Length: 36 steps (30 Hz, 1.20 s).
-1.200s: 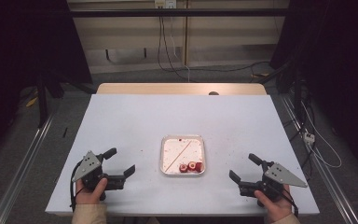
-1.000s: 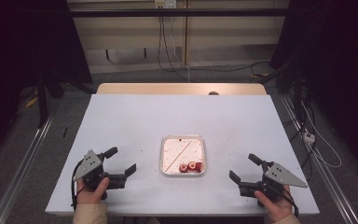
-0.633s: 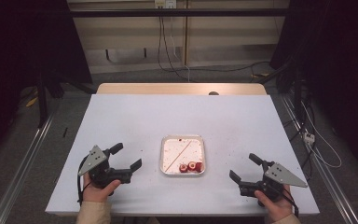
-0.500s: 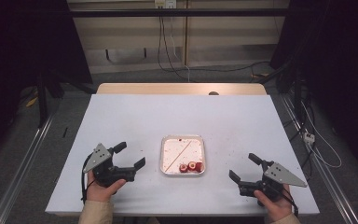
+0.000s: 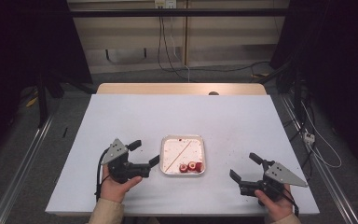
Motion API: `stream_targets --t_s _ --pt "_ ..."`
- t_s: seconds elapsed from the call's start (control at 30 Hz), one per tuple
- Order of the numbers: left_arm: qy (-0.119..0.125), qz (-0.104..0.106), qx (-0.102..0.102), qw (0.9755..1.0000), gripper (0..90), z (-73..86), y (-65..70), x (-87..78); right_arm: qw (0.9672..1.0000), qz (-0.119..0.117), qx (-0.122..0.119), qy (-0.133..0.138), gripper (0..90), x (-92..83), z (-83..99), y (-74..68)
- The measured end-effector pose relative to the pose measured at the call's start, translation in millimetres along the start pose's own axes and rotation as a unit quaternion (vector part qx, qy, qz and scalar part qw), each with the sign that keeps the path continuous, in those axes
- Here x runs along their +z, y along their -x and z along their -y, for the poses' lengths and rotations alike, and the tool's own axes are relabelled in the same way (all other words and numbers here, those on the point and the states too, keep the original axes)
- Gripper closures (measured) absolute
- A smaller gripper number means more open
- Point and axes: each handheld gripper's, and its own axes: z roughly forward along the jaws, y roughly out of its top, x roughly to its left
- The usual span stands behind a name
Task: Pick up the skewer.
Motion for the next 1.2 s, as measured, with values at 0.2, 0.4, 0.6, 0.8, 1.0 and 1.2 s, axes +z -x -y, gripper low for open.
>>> stream_targets --t_s 0.2,0.4,0.6,0.8,1.0,1.2 --pt "-0.011 0.005 0.011 0.9999 6.0 -1.2 5.6 8.5 1.0 0.0 -0.004 0.001 4.0 -0.1 -0.6 0.3" --pt "-0.027 0.01 0.017 0.9994 8.9 -1.7 10.7 17.7 1.0 -0.001 -0.001 0.003 4.0 0.4 -1.3 -0.8" --pt "-0.047 0.02 0.023 0.9984 15.3 -4.1 15.0 27.3 1.0 -0.002 -0.005 0.002 4.0 0.7 -1.4 -1.0" --pt "-0.063 0.02 0.027 0.9975 19.5 -6.0 19.0 35.9 1.0 -0.002 -0.008 0.003 4.0 0.1 -2.0 -0.9" --pt "-0.086 0.016 0.033 0.9957 26.3 -8.2 21.2 43.4 1.0 -0.002 -0.008 0.003 4.1 0.3 -2.3 -0.7" --pt "-0.125 0.016 0.046 0.9909 35.9 -7.6 27.0 53.8 1.0 -0.001 -0.009 0.003 4.1 -0.1 -2.9 -1.0"
